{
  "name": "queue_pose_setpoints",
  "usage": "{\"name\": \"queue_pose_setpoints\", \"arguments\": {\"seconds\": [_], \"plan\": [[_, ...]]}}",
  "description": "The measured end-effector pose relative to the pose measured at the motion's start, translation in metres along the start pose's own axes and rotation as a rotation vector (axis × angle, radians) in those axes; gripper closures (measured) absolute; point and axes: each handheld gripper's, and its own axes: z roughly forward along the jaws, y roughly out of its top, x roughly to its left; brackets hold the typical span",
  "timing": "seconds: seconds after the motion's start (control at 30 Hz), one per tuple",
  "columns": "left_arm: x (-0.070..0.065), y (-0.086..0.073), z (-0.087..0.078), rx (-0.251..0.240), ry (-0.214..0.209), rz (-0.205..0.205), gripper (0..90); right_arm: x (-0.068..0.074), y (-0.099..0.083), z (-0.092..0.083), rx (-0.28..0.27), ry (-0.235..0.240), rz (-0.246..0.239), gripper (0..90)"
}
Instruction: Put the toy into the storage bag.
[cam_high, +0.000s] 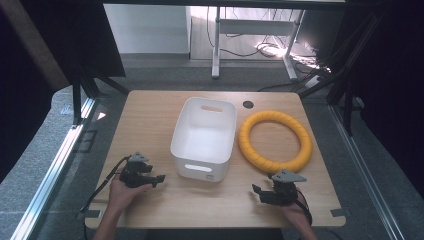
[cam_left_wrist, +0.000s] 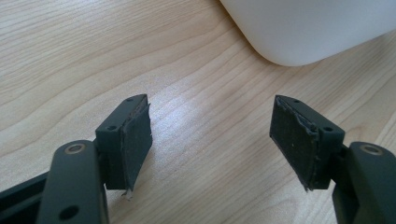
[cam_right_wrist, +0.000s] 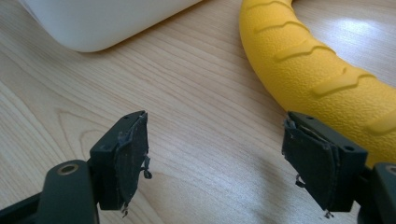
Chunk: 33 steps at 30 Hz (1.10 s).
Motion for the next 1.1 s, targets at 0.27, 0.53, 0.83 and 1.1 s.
{"name": "queue_pose_setpoints", "arguments": {"seconds": [0.27,0.53,0.83,1.1], "plan": [[-0.001,-0.001,0.0,0.001,0.003,0.008,29.8,-0.003,0.002,-0.004,-0.012,0.033,-0.031,25.0],[-0.002,-0.004,-0.003,0.001,0.017,0.007,29.7,-0.011,0.007,-0.006,-0.027,0.031,-0.014,30.0],[-0.003,0.005,-0.003,-0.014,-0.012,0.006,29.7,-0.026,0.034,-0.018,-0.005,0.064,-0.053,29.3],[0.001,0.008,0.0,-0.007,-0.019,0.008,29.7,-0.04,0.068,-0.017,0.109,0.049,-0.128,24.9]]}}
